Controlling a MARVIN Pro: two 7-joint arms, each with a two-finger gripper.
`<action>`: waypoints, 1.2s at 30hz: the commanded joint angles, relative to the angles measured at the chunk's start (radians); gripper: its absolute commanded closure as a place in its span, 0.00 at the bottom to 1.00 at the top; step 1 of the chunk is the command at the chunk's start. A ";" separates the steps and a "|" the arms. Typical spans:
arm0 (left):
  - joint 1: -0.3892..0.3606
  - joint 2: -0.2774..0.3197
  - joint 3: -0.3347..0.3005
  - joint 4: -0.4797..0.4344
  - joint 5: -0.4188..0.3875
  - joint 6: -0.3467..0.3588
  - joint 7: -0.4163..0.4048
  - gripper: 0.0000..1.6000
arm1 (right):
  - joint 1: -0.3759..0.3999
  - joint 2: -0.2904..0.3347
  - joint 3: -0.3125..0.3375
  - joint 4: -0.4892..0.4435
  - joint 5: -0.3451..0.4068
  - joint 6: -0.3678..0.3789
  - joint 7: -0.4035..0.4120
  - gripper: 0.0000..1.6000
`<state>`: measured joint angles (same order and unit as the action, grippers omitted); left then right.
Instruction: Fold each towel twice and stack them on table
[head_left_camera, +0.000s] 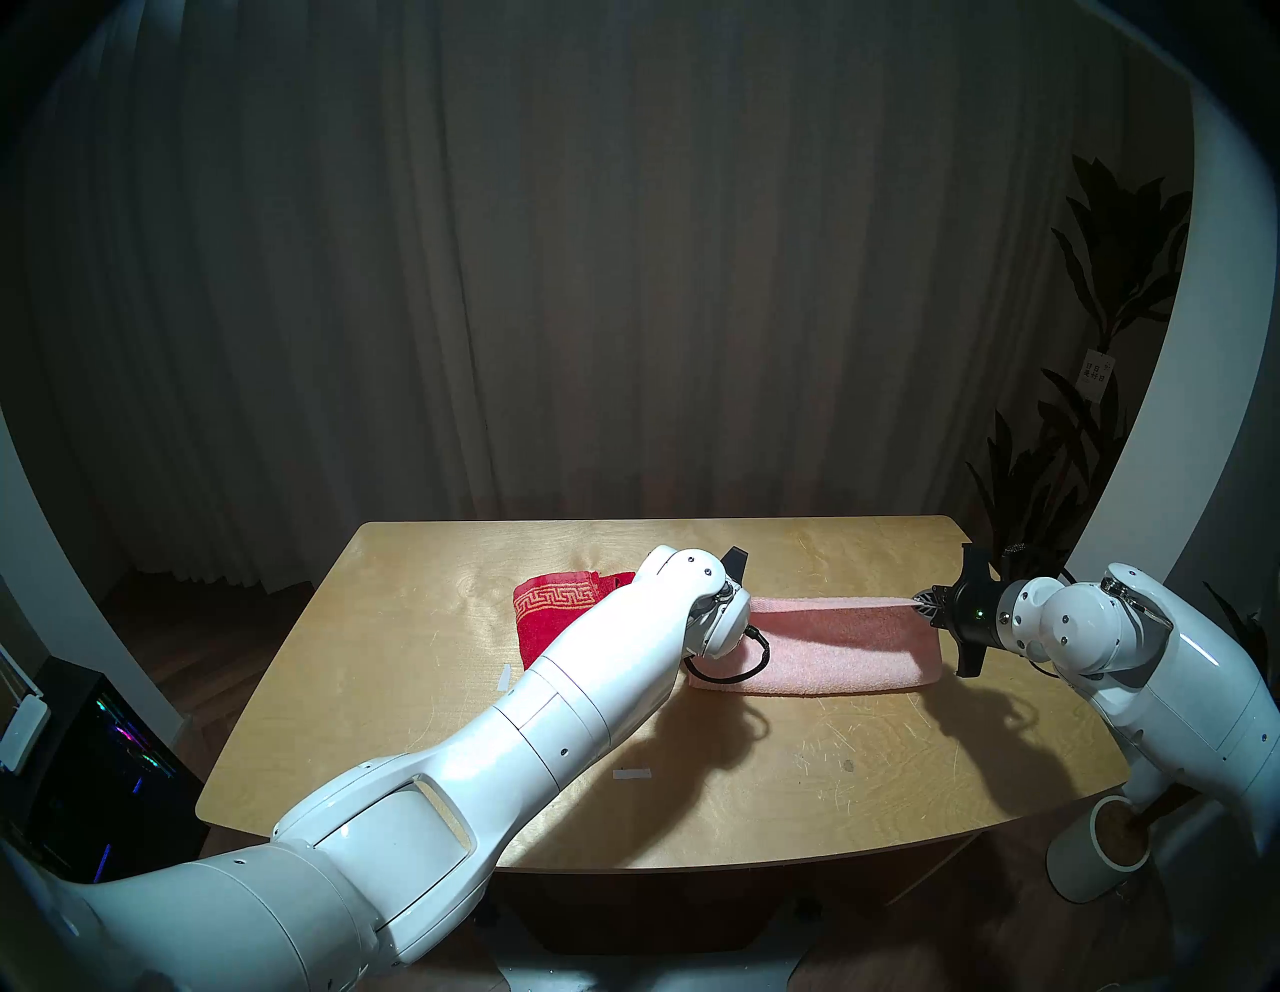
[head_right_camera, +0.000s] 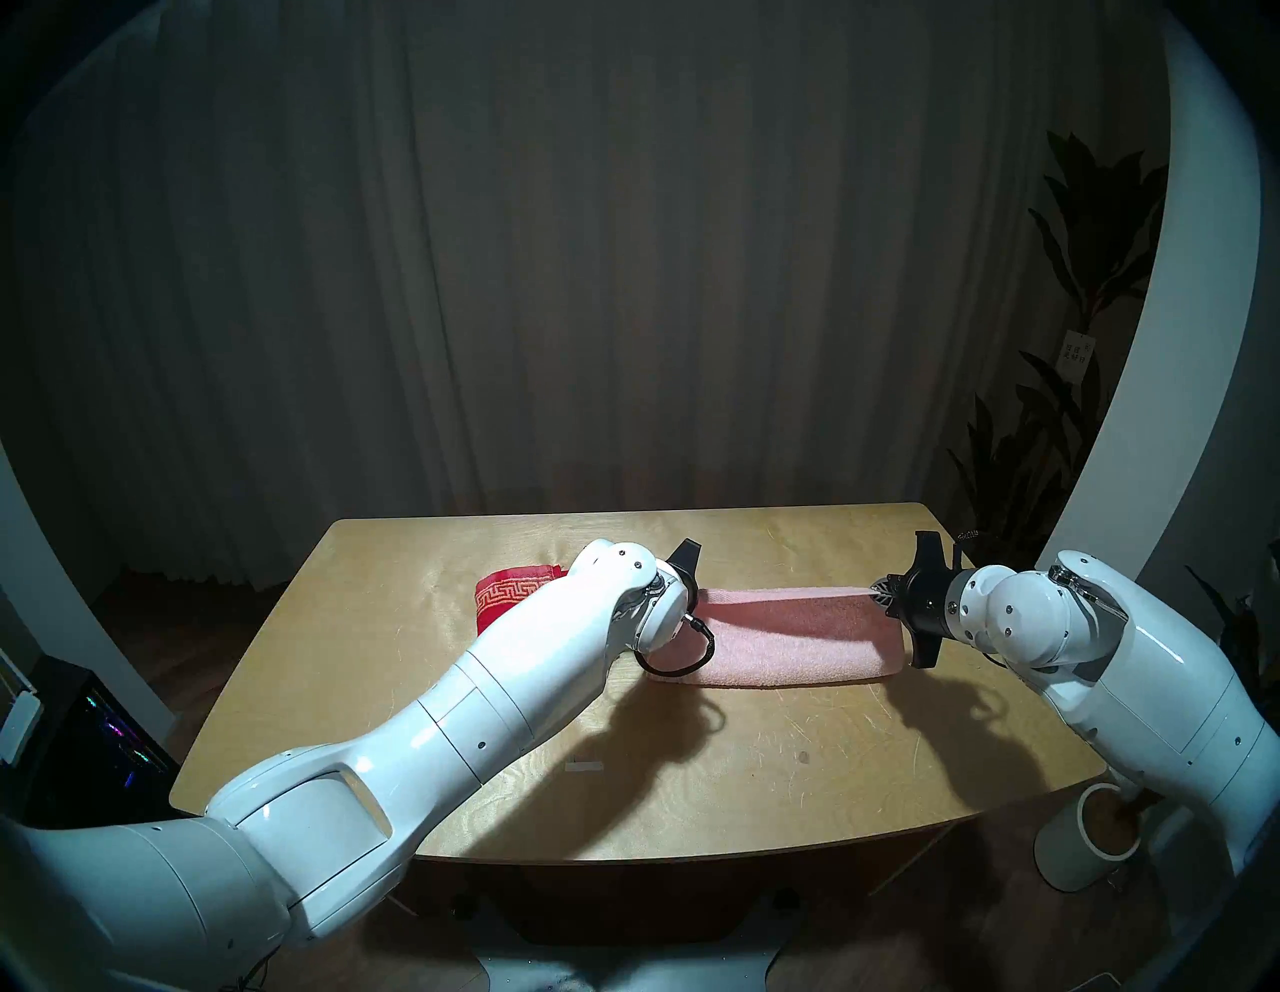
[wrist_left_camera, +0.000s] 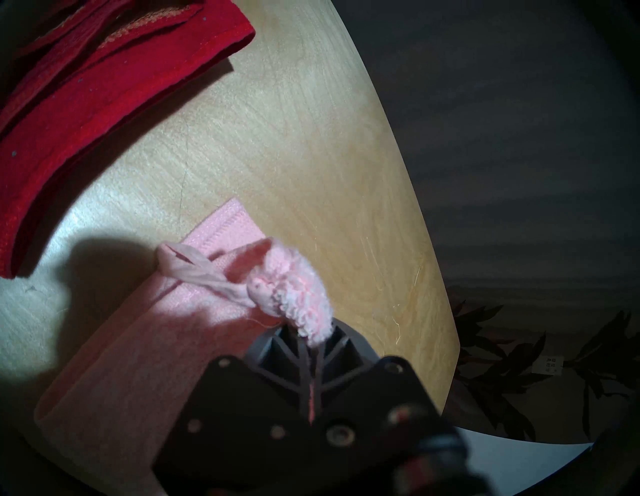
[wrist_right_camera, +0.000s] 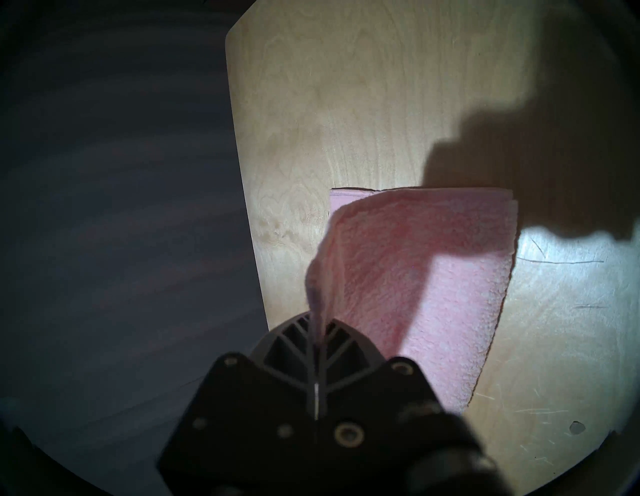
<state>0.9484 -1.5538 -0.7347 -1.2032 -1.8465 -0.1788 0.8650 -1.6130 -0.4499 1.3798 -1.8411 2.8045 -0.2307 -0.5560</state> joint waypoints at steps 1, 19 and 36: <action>-0.030 -0.023 -0.006 -0.012 0.004 -0.007 -0.004 1.00 | 0.104 -0.017 -0.036 0.026 -0.040 0.038 -0.019 1.00; -0.021 -0.031 0.000 -0.004 0.012 -0.020 0.005 1.00 | 0.269 -0.130 -0.149 0.168 -0.115 0.084 -0.085 1.00; -0.032 -0.021 -0.009 0.027 0.029 -0.036 0.008 0.39 | 0.445 -0.281 -0.217 0.315 -0.175 0.102 -0.129 0.78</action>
<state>0.9465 -1.5737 -0.7371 -1.1785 -1.8273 -0.2120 0.8734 -1.2779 -0.6567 1.1741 -1.5633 2.6513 -0.1334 -0.6868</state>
